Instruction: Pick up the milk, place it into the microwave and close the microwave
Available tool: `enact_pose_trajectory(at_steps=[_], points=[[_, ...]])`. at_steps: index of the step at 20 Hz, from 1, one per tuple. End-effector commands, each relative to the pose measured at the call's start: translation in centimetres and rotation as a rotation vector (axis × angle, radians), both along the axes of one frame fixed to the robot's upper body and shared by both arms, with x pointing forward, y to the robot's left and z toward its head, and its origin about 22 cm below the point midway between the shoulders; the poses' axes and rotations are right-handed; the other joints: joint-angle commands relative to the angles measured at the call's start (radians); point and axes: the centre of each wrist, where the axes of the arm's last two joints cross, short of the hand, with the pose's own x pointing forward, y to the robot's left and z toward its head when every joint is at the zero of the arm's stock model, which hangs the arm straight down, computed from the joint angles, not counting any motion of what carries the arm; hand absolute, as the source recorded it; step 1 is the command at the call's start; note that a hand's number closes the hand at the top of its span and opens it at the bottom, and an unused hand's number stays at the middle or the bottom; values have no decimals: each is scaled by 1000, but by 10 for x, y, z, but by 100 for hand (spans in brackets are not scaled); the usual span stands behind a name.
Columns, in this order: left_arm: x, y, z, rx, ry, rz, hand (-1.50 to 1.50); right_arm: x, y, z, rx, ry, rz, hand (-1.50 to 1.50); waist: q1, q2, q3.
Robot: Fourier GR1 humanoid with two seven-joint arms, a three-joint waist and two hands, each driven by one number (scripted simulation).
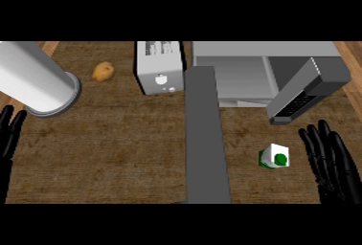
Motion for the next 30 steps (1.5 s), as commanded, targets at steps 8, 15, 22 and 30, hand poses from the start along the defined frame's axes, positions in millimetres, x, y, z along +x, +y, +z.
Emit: enact_pose_trajectory(at_steps=[8,15,22,30], points=[[-30,17,7,-9,7,-23,-150,10,-6,-62,-17,85,-60,-150,2,1,0],[-45,31,12,6,6,-11,-150,15,-26,-77,16,128,-107,-150,0,1,0],[-61,28,-1,22,-4,-4,-150,20,-59,-113,5,167,-190,-150,2,1,0],[-61,35,0,9,0,10,-150,47,-89,-160,0,202,-254,-150,3,2,0]])
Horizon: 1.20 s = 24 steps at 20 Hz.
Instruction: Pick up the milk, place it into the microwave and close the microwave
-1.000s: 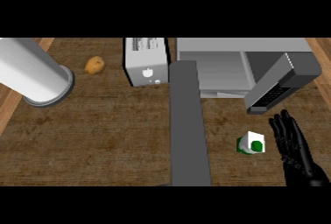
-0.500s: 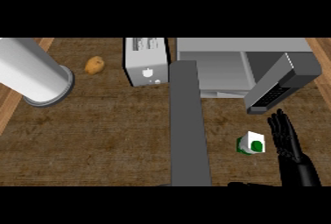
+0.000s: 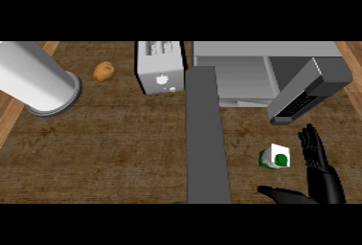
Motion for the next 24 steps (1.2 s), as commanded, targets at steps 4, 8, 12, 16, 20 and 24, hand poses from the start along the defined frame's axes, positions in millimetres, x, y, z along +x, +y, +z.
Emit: enact_pose_trajectory(at_steps=[4,8,12,16,20,24], points=[[-2,17,1,-7,1,-3,-150,-13,-31,-45,9,18,-9,-150,-1,0,0],[-1,6,-7,-9,6,9,-150,-5,-23,-62,36,45,11,-150,-1,0,0],[-4,17,-3,-4,1,-9,-150,19,-43,-71,13,33,32,-150,2,0,0],[-2,6,2,-11,1,5,-150,7,-41,-102,-15,39,15,-150,1,1,0],[-9,3,3,-7,11,8,-150,9,-39,-109,-28,47,3,-150,1,0,0],[-19,7,-6,3,4,-9,-150,22,-38,-126,-51,44,7,-150,7,2,0]])
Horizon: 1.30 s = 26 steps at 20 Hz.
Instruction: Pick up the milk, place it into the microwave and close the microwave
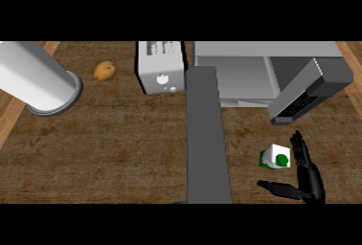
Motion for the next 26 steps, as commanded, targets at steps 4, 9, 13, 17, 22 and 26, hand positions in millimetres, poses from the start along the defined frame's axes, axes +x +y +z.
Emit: enact_pose_trajectory(at_steps=[4,9,13,17,22,26], points=[[2,5,11,0,-14,5,-150,30,-1,-14,-13,-15,19,-150,5,2,1],[-9,3,-1,-24,8,-21,-150,18,-3,-22,-16,-41,117,150,7,2,1],[5,17,6,9,1,1,-150,29,8,-17,-88,-155,110,150,0,2,1],[2,18,4,7,-10,2,-150,74,11,8,-54,-150,50,150,7,3,1],[0,2,4,-3,10,0,-150,67,-3,5,-27,-173,40,150,6,3,1],[6,5,23,-14,0,-23,-150,84,19,11,12,-164,141,150,3,1,1]])
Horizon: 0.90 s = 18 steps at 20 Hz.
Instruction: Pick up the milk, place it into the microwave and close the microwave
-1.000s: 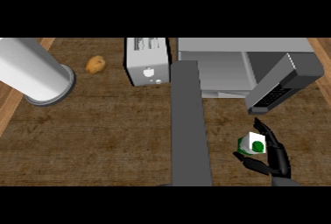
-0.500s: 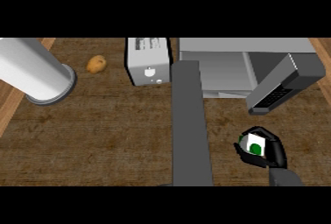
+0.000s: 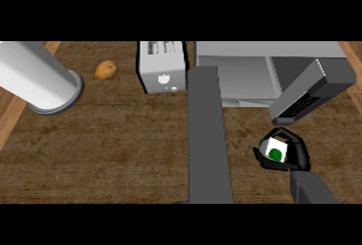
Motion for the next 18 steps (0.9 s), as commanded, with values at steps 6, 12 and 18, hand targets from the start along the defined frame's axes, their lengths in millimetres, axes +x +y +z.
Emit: enact_pose_trajectory(at_steps=[6,12,18], points=[[3,0,0,1,-1,24,-150,5,33,4,129,-104,206,150,-18,-6,-2],[-18,10,-6,0,24,50,-150,17,72,46,57,-139,177,150,-23,-10,-3],[-6,21,-17,-16,27,44,-150,48,100,104,50,-145,125,150,-18,-7,-3]])
